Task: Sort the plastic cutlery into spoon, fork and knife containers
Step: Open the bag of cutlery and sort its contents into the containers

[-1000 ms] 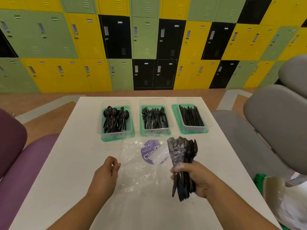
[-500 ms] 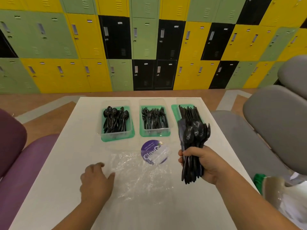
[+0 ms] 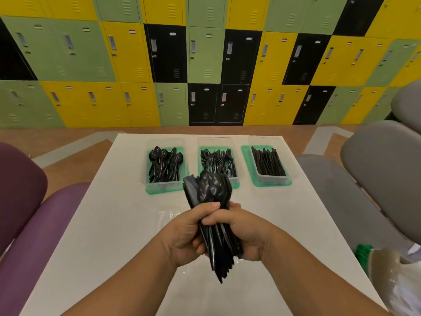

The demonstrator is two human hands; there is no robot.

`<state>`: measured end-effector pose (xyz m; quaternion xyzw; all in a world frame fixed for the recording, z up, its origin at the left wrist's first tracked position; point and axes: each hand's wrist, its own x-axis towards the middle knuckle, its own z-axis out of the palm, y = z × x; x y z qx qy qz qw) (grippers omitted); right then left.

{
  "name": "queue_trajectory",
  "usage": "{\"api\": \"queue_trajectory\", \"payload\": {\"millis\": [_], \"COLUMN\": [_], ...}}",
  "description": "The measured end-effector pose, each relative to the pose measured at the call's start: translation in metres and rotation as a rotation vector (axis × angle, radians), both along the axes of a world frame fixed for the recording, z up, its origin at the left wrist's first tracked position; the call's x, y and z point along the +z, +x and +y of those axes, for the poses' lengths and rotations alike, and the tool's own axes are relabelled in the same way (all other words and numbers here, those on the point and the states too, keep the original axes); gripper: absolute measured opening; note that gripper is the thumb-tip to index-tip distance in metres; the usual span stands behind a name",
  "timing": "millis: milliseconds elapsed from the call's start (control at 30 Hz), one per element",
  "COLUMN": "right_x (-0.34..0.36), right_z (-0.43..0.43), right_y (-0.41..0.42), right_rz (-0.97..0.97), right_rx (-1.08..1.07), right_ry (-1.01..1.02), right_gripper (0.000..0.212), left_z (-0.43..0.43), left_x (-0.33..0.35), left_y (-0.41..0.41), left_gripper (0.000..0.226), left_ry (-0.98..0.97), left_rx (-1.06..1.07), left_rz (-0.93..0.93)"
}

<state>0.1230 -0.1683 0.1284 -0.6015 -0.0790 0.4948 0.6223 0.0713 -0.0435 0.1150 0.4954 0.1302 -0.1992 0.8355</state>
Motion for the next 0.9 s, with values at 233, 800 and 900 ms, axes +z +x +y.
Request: {"api": "queue_trajectory", "payload": {"millis": [233, 800, 900], "right_x": [-0.009, -0.001, -0.007], "right_z": [0.007, 0.001, 0.005], "right_y": [-0.002, 0.008, 0.008], "right_rz": [-0.211, -0.736, -0.611], "right_rx": [-0.058, -0.394, -0.379], "right_ry": [-0.253, -0.302, -0.256], "right_gripper": [0.054, 0.029, 0.026], "left_z": [0.004, -0.005, -0.011], "left_x": [0.000, 0.012, 0.012], "left_y": [0.007, 0.015, 0.011], "left_gripper": [0.039, 0.013, 0.014], "left_ry": [-0.096, 0.195, 0.186], "left_rx": [0.207, 0.365, 0.353], "left_rz": [0.040, -0.029, -0.010]}}
